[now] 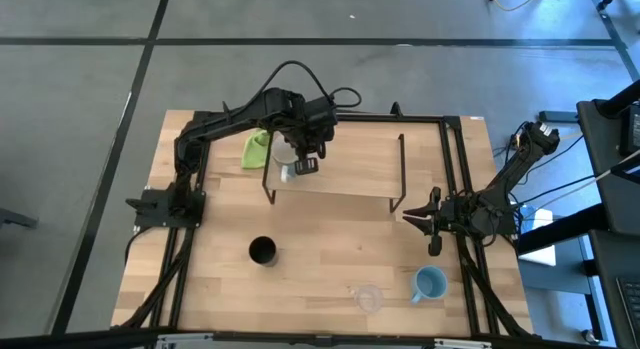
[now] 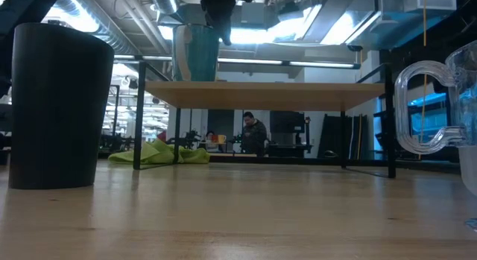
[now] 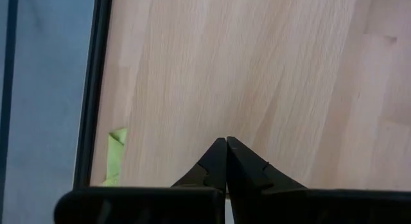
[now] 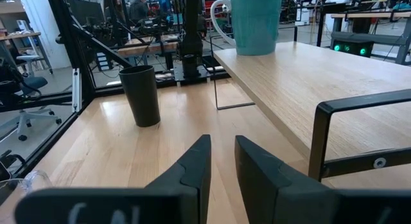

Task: Stack small to large cups/mugs on shelf
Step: Put the blue mug on the shelf, then put the black cup on the shelf

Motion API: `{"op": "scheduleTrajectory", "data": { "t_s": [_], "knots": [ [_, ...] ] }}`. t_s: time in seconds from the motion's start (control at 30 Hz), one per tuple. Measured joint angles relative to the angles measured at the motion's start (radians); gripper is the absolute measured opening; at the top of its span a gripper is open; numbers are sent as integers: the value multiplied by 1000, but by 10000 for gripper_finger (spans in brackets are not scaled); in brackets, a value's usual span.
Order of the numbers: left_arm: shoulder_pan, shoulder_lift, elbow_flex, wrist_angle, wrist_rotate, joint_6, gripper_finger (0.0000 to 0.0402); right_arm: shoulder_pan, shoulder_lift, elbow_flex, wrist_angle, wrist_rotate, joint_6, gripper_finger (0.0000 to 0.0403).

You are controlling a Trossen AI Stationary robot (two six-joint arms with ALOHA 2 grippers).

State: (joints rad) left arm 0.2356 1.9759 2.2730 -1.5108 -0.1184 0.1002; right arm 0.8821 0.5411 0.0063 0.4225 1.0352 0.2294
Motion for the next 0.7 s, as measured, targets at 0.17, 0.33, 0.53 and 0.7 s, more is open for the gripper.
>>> {"op": "scheduleTrajectory", "data": {
  "t_s": [0.17,0.33,0.53,0.7],
  "knots": [
    [0,0,0,0,0,-1,1,0,0,0,0,0,0,72],
    [-17,-1,0,66,12,10,1,0,0,0,0,0,-1,72],
    [-88,-79,0,268,76,83,8,0,0,0,0,0,0,72],
    [-137,-170,1,249,74,23,2,0,0,0,0,0,0,72]
  ]
}}
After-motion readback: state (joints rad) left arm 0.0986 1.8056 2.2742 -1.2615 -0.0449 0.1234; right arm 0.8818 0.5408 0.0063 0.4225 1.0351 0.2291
